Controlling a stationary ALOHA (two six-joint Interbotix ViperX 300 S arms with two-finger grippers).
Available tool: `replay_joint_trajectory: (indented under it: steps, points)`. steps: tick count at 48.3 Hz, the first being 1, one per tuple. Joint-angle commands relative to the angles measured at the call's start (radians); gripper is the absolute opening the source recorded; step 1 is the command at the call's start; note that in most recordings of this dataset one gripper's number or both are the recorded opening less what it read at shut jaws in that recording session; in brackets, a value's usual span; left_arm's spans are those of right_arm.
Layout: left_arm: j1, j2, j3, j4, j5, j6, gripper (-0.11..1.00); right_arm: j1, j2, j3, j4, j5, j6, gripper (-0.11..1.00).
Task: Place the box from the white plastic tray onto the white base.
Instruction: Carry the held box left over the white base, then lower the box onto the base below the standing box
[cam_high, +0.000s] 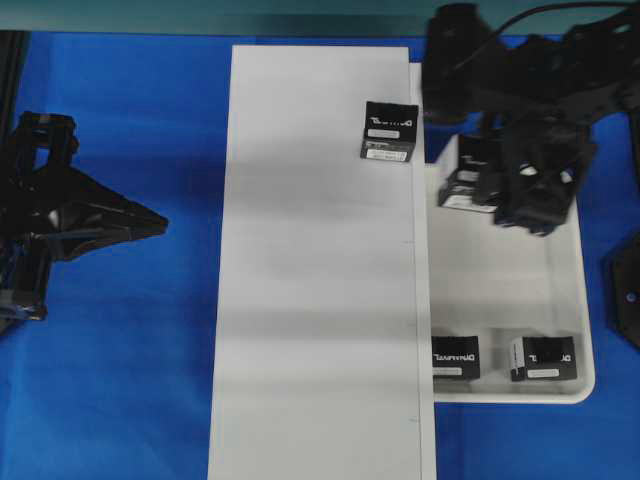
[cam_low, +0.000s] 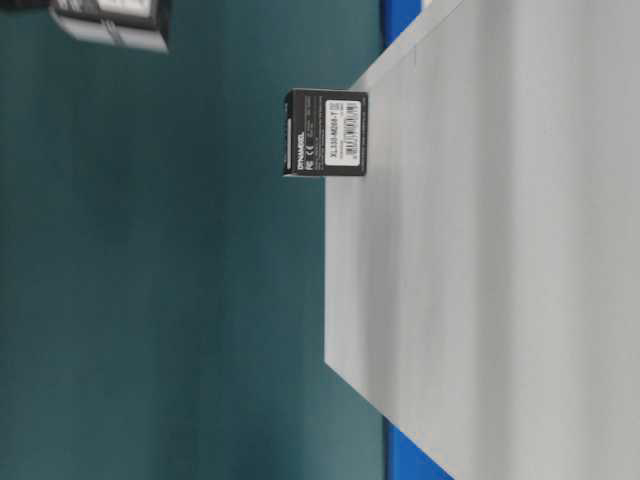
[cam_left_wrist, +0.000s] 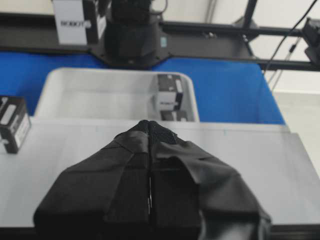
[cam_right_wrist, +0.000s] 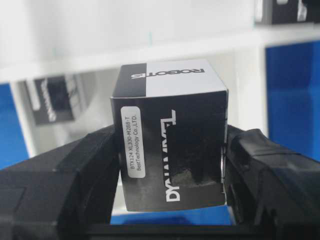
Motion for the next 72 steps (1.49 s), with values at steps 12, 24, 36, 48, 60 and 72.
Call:
replay_joint_trajectory:
  steps: [12, 24, 36, 48, 60, 72]
  points:
    - [-0.011, -0.002, -0.025, 0.003, -0.008, -0.002, -0.07, 0.023, 0.138, -0.018, -0.008, -0.1, -0.044, 0.6]
    - [-0.012, -0.005, -0.025, 0.003, -0.003, 0.0, -0.07, 0.031, 0.236, -0.018, -0.008, -0.15, -0.066, 0.6]
    - [-0.012, -0.006, -0.023, 0.003, -0.002, 0.0, -0.07, 0.031, 0.288, -0.008, -0.012, -0.221, -0.074, 0.6]
    - [-0.012, -0.006, -0.023, 0.003, -0.002, 0.0, -0.07, 0.031, 0.327, 0.008, -0.017, -0.256, -0.075, 0.6]
    - [-0.012, -0.006, -0.023, 0.003, -0.002, -0.002, -0.07, 0.031, 0.333, 0.041, -0.017, -0.275, -0.077, 0.6]
    - [-0.023, -0.006, -0.023, 0.003, 0.0, -0.002, -0.07, 0.031, 0.333, 0.051, -0.02, -0.298, -0.077, 0.6]
